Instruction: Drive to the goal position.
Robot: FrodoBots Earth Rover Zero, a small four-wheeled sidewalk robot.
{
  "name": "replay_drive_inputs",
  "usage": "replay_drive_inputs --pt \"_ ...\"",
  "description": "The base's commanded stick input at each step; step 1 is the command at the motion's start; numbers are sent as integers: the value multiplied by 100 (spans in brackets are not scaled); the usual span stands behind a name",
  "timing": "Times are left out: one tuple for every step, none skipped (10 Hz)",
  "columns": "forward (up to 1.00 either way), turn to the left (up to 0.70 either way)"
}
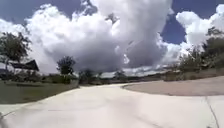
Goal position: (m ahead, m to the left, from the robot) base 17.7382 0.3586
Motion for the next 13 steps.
replay_drive_inputs --pt "85 0" --pt "85 0" --pt "85 0" --pt "85 34" --pt "85 13" --pt "85 0" --pt "85 2" --pt "85 10" --pt "85 29" --pt "85 0" --pt "85 2" --pt "85 4" --pt "85 31"
